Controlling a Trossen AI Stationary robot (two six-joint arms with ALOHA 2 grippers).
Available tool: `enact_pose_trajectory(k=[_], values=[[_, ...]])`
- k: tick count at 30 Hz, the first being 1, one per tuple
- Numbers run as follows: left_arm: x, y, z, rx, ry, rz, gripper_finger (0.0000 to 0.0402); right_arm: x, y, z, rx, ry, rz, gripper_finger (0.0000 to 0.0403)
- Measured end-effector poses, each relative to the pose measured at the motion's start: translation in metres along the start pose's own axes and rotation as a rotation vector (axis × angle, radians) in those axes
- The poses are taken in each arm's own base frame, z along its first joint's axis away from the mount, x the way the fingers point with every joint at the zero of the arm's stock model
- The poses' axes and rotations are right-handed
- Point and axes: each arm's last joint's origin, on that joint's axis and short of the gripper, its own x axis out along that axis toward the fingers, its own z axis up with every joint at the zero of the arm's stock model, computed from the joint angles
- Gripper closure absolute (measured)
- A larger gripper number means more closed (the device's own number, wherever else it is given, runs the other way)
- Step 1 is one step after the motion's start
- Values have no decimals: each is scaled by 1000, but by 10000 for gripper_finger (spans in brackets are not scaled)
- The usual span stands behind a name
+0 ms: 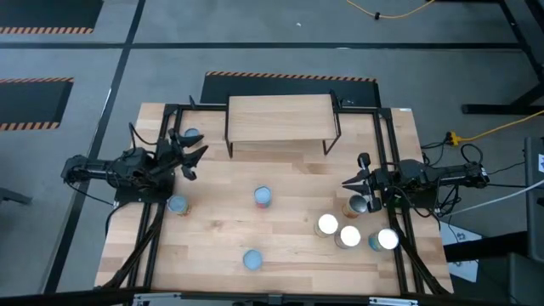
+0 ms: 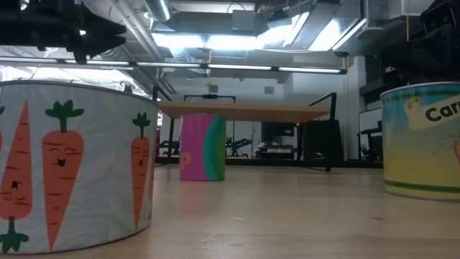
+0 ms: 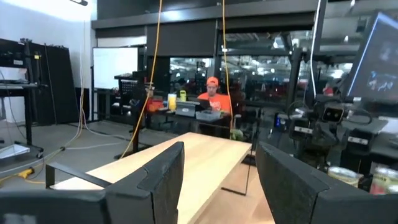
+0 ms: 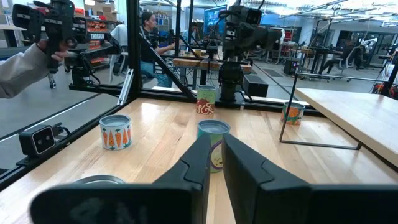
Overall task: Pick and place cans onto a shelf
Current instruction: Put the canned oranges on the shelf
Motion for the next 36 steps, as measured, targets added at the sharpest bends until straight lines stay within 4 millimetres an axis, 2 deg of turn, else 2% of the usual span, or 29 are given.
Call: enact_pose_trajectory(k=[13, 23, 29, 36], values=[[44, -13, 44, 151, 173, 167, 209, 0, 0, 1, 0, -6, -1, 357], [87, 1, 70, 250, 396, 264, 209, 0, 0, 1, 0, -6, 0, 357], [106, 21, 68, 265, 529, 307, 209, 0, 0, 1, 0, -5, 0, 357], [117, 55, 48, 221, 685, 398, 209, 0, 0, 0, 0, -4, 0, 357]])
